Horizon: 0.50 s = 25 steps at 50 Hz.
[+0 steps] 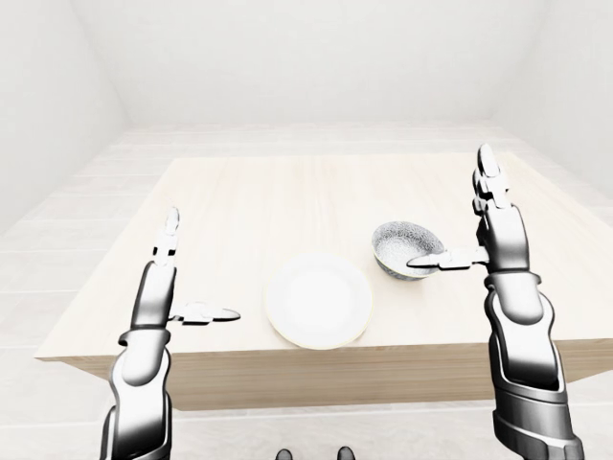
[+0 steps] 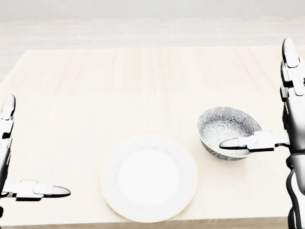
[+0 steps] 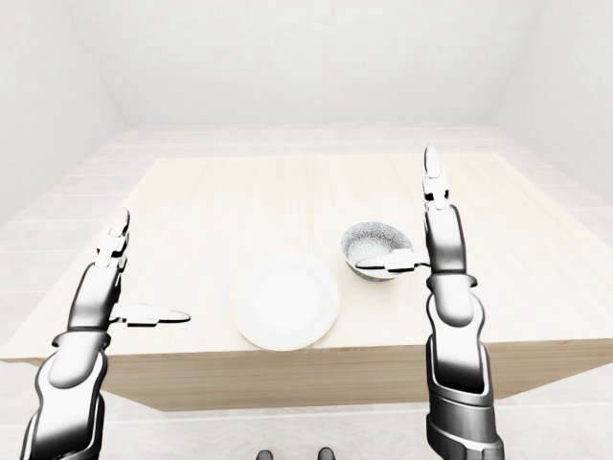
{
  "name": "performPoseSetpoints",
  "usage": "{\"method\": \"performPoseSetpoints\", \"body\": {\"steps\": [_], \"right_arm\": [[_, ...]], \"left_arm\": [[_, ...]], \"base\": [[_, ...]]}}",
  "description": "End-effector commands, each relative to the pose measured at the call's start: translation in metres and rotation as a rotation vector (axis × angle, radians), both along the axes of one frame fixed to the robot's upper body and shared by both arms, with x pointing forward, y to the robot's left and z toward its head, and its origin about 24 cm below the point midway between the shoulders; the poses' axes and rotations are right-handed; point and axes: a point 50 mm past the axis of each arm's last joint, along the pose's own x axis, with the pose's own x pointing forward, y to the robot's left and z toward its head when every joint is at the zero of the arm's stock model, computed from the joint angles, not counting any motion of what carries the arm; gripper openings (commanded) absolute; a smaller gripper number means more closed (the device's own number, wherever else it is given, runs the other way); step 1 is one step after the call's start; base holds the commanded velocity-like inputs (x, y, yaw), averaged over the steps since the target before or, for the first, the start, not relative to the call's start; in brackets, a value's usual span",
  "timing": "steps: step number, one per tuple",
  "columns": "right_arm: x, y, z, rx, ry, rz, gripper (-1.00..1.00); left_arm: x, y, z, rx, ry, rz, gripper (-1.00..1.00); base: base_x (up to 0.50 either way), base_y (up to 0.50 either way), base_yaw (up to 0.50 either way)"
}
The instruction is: Put the bowl on the plate.
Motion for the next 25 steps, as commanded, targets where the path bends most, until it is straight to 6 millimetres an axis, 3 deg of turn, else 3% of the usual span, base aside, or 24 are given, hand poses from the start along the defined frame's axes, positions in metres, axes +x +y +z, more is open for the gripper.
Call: {"method": "performPoseSetpoints", "body": {"steps": [1, 25], "right_arm": [[0.003, 0.001, -0.004, -0.159, 0.050, -0.050, 1.00], [0.004, 0.007, -0.021, -0.506, 0.222, -0.089, 1.00]], "left_arm": [[-0.001, 0.000, -0.009, 0.051, 0.052, 0.009, 1.00], [0.005, -0.002, -0.021, 0.086, 0.079, 0.004, 1.00]], "base": [[0.00, 0.00, 0.00], [0.00, 0.00, 0.00]]}}
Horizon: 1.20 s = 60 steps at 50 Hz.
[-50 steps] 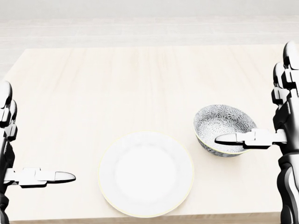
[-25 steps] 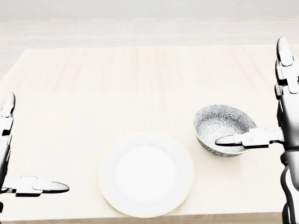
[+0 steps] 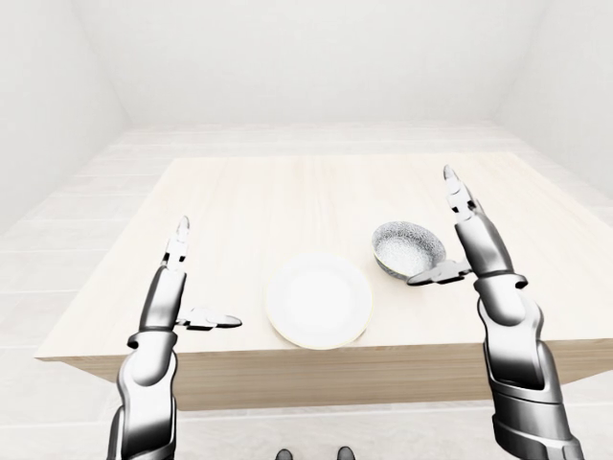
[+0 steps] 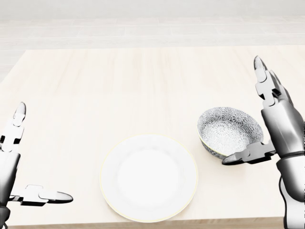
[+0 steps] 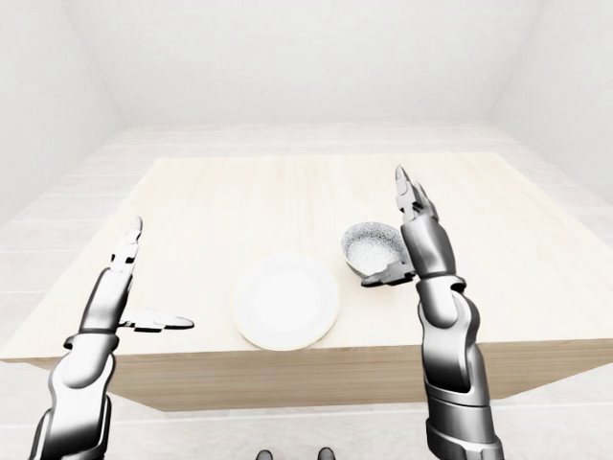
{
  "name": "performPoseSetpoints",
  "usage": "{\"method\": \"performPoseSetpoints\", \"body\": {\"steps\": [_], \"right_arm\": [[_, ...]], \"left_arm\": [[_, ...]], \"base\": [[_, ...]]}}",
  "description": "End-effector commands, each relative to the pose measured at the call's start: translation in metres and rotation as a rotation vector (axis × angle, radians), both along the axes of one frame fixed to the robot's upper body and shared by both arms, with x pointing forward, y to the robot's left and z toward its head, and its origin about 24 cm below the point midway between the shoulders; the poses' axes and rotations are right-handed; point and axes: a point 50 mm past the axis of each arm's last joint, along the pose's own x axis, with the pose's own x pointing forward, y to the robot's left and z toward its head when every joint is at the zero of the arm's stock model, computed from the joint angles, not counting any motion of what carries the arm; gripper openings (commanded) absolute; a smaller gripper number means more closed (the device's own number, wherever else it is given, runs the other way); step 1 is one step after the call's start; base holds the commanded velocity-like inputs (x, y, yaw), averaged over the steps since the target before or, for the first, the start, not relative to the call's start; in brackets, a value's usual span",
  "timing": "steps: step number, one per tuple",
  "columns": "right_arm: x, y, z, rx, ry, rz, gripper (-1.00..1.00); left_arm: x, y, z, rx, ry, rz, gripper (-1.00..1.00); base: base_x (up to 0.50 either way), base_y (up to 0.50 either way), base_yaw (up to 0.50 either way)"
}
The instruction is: Put the bowl on the plate.
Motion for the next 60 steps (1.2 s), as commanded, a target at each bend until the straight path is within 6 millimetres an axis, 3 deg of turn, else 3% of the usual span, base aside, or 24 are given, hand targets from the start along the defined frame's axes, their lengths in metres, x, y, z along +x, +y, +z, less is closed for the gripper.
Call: {"method": "performPoseSetpoints", "body": {"steps": [1, 18, 33, 60], "right_arm": [[0.000, 0.001, -0.007, -0.145, 0.072, -0.030, 1.00], [0.001, -0.001, -0.003, -0.246, 0.119, -0.052, 1.00], [0.002, -0.003, -0.033, -0.376, 0.267, -0.094, 1.00], [0.000, -0.007, -0.054, -0.498, 0.362, -0.158, 1.00]], "left_arm": [[0.003, 0.000, -0.007, 0.011, 0.015, 0.002, 1.00], [0.002, 0.003, -0.001, 0.007, 0.008, 0.007, 1.00], [0.014, 0.004, -0.006, 0.000, 0.013, 0.012, 1.00], [0.012, 0.008, -0.003, -0.027, 0.008, 0.004, 1.00]], "base": [[0.00, 0.00, 0.00], [0.00, 0.00, 0.00], [0.00, 0.00, 0.00], [0.00, 0.00, 0.00]]}}
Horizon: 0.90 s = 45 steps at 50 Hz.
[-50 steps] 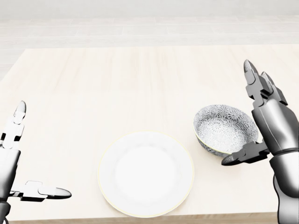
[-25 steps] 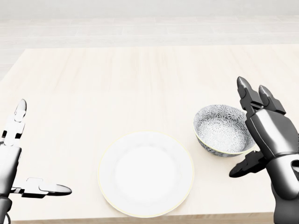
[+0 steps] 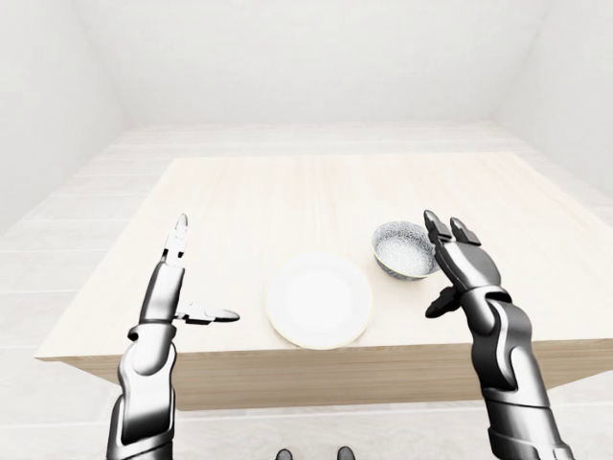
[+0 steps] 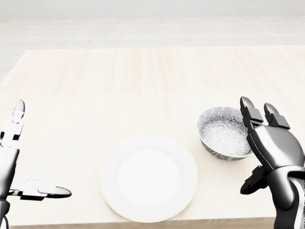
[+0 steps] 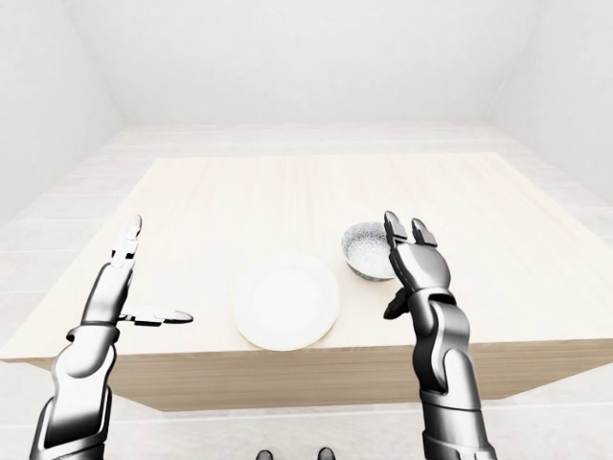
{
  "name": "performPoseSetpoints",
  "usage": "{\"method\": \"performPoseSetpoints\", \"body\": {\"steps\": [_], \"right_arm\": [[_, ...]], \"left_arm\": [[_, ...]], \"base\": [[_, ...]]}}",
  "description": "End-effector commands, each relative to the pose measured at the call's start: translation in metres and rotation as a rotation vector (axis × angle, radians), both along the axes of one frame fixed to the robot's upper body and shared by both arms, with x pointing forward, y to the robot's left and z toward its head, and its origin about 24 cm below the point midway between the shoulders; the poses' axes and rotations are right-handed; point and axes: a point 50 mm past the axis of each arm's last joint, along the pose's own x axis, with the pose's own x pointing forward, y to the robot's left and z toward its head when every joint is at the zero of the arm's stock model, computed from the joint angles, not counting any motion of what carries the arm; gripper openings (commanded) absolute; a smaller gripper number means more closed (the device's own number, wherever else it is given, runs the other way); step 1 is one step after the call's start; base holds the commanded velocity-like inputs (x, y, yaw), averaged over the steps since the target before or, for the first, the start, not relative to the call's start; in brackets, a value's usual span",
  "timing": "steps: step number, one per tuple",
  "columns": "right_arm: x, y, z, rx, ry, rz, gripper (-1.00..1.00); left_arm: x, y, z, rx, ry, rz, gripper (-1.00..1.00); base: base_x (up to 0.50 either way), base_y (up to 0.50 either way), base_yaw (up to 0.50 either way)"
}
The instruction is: Put the bowl on the plate.
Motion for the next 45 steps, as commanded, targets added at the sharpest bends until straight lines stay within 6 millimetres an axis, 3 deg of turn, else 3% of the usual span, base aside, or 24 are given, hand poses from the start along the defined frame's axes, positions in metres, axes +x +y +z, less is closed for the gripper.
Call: {"method": "performPoseSetpoints", "body": {"steps": [1, 45], "right_arm": [[0.000, -0.001, -0.010, -0.057, 0.040, -0.024, 1.00], [0.012, 0.003, -0.043, -0.133, 0.104, -0.044, 1.00]], "left_arm": [[0.001, 0.001, 0.000, -0.014, 0.001, -0.005, 1.00], [0.000, 0.006, 0.001, 0.012, -0.011, 0.020, 1.00]], "base": [[0.00, 0.00, 0.00], [0.00, 0.00, 0.00]]}}
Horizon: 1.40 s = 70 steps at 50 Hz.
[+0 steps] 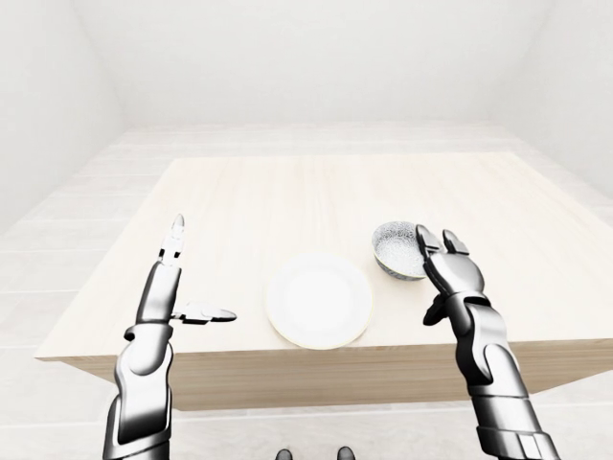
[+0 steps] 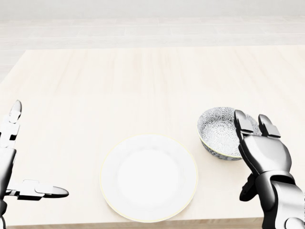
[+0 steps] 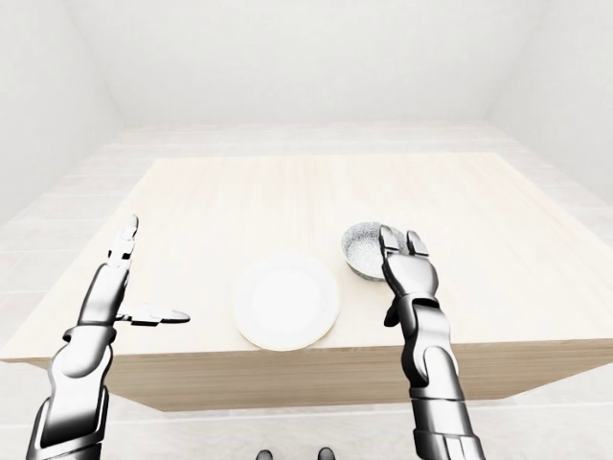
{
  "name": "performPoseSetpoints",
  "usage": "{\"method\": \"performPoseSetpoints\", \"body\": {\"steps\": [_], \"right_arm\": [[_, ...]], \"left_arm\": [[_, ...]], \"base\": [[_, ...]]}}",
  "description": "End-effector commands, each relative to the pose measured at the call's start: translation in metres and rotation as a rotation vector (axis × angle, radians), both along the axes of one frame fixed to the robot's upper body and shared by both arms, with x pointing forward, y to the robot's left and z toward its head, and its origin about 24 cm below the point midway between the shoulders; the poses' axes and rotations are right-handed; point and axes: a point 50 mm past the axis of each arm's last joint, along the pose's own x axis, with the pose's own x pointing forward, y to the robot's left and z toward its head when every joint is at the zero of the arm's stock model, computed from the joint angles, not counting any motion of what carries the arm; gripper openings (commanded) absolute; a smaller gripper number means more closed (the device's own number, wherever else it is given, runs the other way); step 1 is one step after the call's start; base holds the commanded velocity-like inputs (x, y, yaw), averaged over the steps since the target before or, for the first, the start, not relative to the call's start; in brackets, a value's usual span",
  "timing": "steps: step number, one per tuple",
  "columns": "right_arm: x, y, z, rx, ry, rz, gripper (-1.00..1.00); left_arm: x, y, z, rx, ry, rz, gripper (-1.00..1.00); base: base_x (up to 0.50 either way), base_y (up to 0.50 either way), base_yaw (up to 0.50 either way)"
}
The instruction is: Put the bowl on the plate.
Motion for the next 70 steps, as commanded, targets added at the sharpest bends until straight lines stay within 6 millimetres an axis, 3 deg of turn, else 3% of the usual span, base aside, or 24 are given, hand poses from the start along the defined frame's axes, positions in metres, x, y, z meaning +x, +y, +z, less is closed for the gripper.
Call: {"method": "performPoseSetpoints", "body": {"steps": [1, 34, 70], "right_arm": [[0.004, 0.001, -0.010, -0.011, 0.022, -0.002, 1.00], [0.046, 0.005, -0.008, -0.024, 0.048, 0.015, 1.00], [0.052, 0.024, -0.024, -0.022, 0.055, 0.056, 1.00]], "left_arm": [[0.000, 0.001, 0.000, 0.009, -0.010, 0.013, 1.00], [0.000, 0.003, 0.000, 0.011, -0.007, 0.017, 1.00], [0.001, 0.006, -0.004, 0.014, 0.003, 0.031, 1.00]], "base": [[0.00, 0.00, 0.00], [0.00, 0.00, 0.00], [0.00, 0.00, 0.00]]}}
